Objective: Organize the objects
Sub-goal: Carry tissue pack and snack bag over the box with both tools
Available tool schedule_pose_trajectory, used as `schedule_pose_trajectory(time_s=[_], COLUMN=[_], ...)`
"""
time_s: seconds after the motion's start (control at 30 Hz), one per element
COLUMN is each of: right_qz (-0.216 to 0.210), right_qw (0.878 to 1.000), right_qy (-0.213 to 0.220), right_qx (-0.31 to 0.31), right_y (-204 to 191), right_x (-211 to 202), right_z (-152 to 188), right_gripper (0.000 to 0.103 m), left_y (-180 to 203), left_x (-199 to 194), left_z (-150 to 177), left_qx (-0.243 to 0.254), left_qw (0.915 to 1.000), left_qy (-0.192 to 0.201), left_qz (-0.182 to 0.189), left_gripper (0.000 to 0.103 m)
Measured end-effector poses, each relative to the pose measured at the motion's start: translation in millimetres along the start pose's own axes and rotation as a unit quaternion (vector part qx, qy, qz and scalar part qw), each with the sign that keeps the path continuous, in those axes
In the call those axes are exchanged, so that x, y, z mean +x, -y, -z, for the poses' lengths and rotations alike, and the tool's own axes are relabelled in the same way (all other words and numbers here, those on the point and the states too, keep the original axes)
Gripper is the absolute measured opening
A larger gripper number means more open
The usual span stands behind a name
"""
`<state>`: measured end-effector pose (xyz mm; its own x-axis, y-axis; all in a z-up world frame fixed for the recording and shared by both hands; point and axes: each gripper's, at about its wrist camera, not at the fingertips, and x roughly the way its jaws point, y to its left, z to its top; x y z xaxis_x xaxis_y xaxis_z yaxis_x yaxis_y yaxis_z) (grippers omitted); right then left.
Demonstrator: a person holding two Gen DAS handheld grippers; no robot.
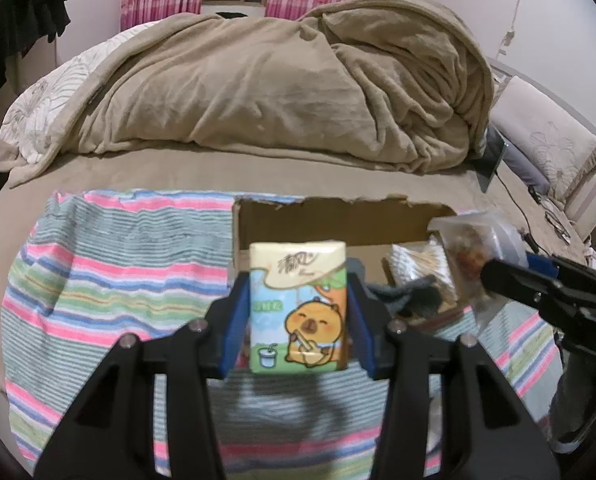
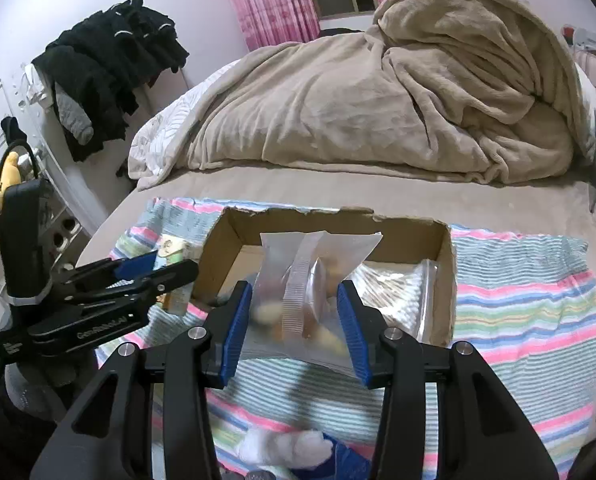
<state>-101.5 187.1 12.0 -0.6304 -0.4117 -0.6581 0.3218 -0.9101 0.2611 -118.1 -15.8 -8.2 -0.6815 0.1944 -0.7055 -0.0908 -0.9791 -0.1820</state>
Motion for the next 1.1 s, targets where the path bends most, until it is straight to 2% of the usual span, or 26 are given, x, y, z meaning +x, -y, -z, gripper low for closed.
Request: schedule_pose_trajectory(time_s=[0.57,0.67,0.83,0.9,1.1], right_qz=[0.006,0.008,0.010,0.009,0.004], right_qw=[1.000,1.000,1.000,1.000,1.000], right_qy=[-0.005,-0.007,-0.013,-0.016,-0.017], right_qx=[0.016,0.016,0.014,0.009,-0.011], right_y=[27,28,24,17,-7], right_x=[28,32,39,43,51], right_z=[-14,-16,-16,-16,-23], right_gripper=[0.047,0.047,0.047,0.047,0.047], left_y=[-4,-4,-9,-15,-43], left_x=[61,59,45,38,14], left_z=[-27,-28,-27,-25,-14], left_qx=[0.017,0.015,0.014,0.007,-0.015], left_qw=[0.9994,0.9995,0.9996,0.9997,0.9996], left_qy=[-0.021,-0.016,-0.006,-0.002,0.009], left_qz=[-0.024,-0.021,-0.023,-0.021,-0.024], left_gripper=[0.049,0.057,0.059,0.069,0.070])
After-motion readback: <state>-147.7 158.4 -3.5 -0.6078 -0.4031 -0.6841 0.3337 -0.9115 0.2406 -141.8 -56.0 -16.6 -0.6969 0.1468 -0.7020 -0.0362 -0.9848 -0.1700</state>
